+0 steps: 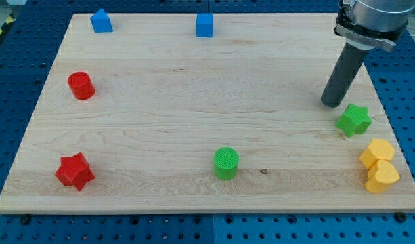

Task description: Move the green star above the yellow hexagon

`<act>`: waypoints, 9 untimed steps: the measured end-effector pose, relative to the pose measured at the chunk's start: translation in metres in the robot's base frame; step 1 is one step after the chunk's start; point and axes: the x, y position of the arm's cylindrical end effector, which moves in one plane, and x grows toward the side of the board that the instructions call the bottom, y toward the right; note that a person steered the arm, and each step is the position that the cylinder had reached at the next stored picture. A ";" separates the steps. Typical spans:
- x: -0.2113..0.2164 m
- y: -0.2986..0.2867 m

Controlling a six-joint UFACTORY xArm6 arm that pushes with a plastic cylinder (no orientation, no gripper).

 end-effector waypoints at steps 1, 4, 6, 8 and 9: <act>0.009 0.020; 0.024 0.021; 0.030 -0.002; 0.031 0.003; 0.026 0.003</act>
